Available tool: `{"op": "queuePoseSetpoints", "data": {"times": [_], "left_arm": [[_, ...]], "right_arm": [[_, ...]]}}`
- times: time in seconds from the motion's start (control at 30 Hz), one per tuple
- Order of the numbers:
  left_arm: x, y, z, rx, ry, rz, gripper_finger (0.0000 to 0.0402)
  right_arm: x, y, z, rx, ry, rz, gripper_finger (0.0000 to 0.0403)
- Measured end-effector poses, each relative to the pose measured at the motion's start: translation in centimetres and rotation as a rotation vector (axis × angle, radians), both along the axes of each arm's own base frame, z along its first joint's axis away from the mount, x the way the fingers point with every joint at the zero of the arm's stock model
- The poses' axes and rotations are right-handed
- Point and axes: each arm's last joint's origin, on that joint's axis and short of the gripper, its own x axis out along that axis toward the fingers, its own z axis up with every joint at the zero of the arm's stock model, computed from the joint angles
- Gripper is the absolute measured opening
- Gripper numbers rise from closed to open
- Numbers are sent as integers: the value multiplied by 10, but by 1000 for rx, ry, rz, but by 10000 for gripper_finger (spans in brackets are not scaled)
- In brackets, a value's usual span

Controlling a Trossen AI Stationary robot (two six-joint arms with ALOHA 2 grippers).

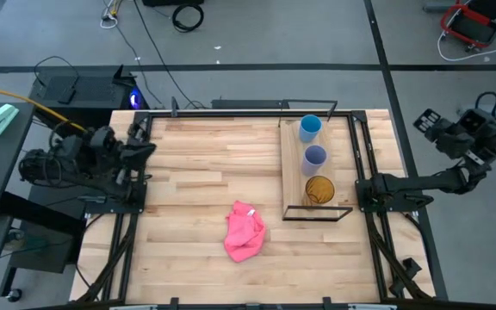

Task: Stack small to large cups/mugs on shelf
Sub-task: Return to Home Position

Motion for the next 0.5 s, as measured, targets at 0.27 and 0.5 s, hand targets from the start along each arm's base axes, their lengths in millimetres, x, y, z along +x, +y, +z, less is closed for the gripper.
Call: {"op": "queuePoseSetpoints", "data": {"times": [0.27,0.5], "left_arm": [[-28,5,-24,-12,-76,2,40],[-43,8,-48,-22,-122,1,32]], "right_arm": [[17,0,-5,17,-70,-6,103],[40,1,-21,38,-61,23,103]]}}
